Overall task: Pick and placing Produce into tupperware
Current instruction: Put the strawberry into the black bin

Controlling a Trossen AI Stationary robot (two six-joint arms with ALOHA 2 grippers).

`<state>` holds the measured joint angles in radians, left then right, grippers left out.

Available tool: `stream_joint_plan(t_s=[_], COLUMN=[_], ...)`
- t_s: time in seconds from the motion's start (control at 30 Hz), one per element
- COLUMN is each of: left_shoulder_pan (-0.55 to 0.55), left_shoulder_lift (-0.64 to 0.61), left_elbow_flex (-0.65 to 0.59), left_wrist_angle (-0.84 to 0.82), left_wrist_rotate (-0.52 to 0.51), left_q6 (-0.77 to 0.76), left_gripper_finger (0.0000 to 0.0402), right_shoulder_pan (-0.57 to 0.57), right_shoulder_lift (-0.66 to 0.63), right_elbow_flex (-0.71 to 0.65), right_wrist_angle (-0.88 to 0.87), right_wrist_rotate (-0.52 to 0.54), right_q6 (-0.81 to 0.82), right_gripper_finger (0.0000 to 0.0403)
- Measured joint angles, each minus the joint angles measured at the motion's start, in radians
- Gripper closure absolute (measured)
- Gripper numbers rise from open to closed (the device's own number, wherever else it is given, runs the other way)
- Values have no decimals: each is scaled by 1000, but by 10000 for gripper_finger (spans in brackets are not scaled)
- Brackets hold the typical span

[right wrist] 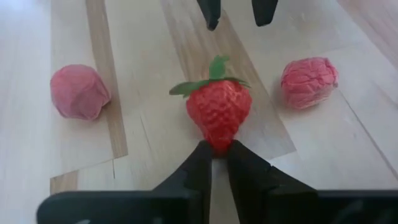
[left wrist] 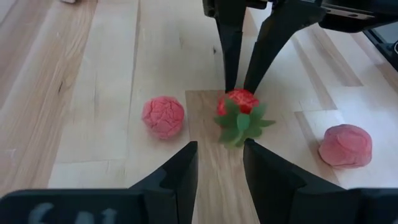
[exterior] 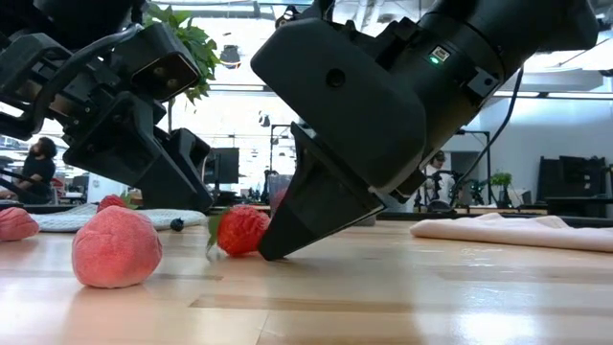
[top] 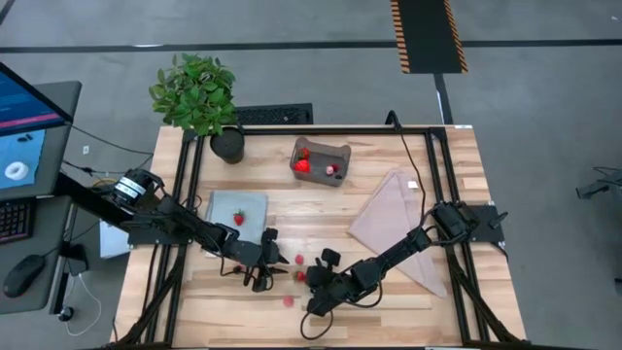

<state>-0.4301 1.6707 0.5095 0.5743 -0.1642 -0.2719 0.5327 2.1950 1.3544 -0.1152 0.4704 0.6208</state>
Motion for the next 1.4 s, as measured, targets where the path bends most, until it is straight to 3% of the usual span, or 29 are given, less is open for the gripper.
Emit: stream_joint_plan(t_s=[0.33,0.5,0.67,1.0,1.17,1.4], left_shoulder_pan=[0,0,0,0,0,-1], left_shoulder_lift=[0,0,0,0,0,0], left_elbow_flex=[0,0,0,0,0,0], left_wrist_angle=[0,-17,-18,-18,-15,-14], left_wrist_rotate=[20,1,-32,-27,-26,21], left_q6=[-3,-27,-27,-27,-27,-27], left_gripper_finger=[285,285,285,285,285,285], right_shoulder_pan=[-5,-12,-13,-17,-31,-50], right_shoulder_lift=[-4,-7,-9,-12,-13,-11], right_elbow_flex=[6,7,11,13,12,10], right_wrist_angle=[-6,-12,-46,-86,-114,-112], right_wrist_rotate=[-12,-53,-66,-81,-66,-57], right_q6=[-18,48,125,143,133,105], right_gripper_finger=[354,351,308,166,155,174])
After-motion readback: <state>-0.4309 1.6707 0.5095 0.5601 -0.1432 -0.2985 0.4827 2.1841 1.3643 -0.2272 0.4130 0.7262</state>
